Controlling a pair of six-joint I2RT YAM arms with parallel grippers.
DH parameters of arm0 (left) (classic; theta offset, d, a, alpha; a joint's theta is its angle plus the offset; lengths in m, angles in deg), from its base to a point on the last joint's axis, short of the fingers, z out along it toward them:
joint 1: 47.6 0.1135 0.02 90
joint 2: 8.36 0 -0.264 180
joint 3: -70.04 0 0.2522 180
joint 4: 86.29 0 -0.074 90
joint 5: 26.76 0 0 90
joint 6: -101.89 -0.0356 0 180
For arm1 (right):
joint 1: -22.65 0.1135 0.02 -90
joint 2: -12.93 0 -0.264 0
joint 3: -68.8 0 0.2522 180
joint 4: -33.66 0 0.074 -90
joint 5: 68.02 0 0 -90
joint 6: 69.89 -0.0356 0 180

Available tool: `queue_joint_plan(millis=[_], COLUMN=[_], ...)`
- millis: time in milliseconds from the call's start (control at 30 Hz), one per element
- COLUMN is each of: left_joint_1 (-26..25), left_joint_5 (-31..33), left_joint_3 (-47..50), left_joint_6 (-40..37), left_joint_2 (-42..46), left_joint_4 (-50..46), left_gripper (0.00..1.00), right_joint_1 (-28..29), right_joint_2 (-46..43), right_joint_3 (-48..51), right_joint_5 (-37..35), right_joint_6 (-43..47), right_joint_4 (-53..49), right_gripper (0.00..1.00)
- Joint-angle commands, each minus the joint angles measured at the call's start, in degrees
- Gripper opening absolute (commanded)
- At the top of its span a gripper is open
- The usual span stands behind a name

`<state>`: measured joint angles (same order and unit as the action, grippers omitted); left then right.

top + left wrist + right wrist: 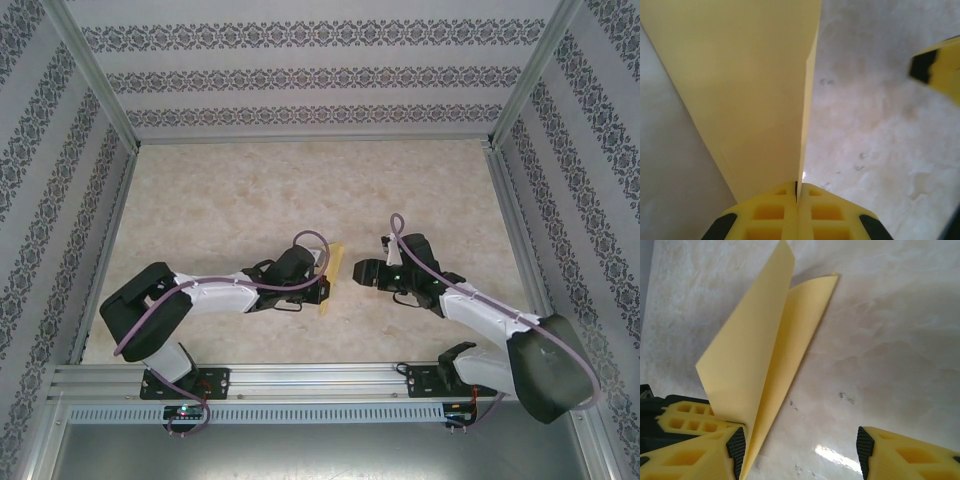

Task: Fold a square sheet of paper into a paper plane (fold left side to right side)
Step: Fold the wing for the fifth time at the center of the table.

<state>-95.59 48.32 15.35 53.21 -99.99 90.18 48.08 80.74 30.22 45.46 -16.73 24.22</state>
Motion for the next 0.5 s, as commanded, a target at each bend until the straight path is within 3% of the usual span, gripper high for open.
queue_joint_plan(millis=[0, 467], left_joint_1=[1.55, 3.43], left_joint_5=[-3.98, -8.5], left_joint_3=[1.15, 3.13], left_joint_6=[3.54, 8.86], left_joint_2=[0.46, -4.04], left_joint_4=[6.55, 15.24], left_gripper=[0.03, 0.02], right_joint_1=[2.19, 6.03], right_joint_2=[2.81, 14.12], right_joint_3=[-1.98, -4.71], right_joint_5=[-1.2, -5.09], right_joint_6=[-2.53, -9.45], right_joint_4=[6.45, 13.7], right_gripper=[0.62, 0.54])
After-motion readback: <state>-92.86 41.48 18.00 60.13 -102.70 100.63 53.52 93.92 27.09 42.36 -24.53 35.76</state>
